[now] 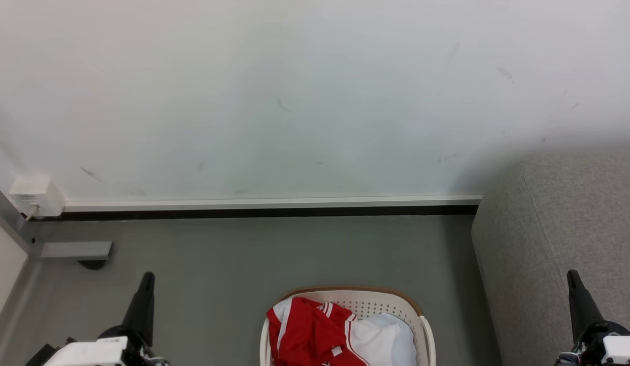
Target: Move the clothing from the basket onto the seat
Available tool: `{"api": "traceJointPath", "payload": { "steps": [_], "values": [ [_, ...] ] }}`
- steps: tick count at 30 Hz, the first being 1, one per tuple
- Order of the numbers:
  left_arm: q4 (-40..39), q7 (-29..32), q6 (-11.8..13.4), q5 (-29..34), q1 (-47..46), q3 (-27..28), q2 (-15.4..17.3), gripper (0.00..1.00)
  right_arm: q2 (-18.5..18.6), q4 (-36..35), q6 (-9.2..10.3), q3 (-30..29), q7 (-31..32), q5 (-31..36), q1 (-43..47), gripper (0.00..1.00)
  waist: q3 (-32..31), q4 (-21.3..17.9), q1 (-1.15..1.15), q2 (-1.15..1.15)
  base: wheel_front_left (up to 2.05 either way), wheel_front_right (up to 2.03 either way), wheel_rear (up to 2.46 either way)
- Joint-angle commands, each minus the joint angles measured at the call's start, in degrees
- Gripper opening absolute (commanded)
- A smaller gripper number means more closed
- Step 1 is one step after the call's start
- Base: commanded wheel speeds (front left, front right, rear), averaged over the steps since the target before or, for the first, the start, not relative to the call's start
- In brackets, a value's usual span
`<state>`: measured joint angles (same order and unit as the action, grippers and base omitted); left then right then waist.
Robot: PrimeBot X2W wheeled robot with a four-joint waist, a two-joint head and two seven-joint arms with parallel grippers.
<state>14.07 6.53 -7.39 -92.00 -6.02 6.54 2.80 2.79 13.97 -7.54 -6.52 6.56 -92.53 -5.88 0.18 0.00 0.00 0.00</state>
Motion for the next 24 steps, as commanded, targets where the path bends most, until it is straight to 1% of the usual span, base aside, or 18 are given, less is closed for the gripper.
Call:
{"api": "traceJointPath", "payload": {
  "steps": [1, 24],
  "values": [
    [-0.17, 0.17, -0.26, -0.81, -0.43, 0.03, 0.12, 0.00, 0.10, 0.12, 0.11, -0.14, 0.07, 0.26, -0.71, 0.00, 0.00, 0.00, 0.00, 0.00, 0.00, 0.00, 0.00],
    [-0.17, 0.18, -0.26, -0.81, -0.43, 0.04, 0.12, 0.00, 0.11, 0.12, 0.11, -0.14, 0.07, 0.26, -0.71, 0.00, 0.00, 0.00, 0.00, 0.00, 0.00, 0.00, 0.00]
  ]
}}
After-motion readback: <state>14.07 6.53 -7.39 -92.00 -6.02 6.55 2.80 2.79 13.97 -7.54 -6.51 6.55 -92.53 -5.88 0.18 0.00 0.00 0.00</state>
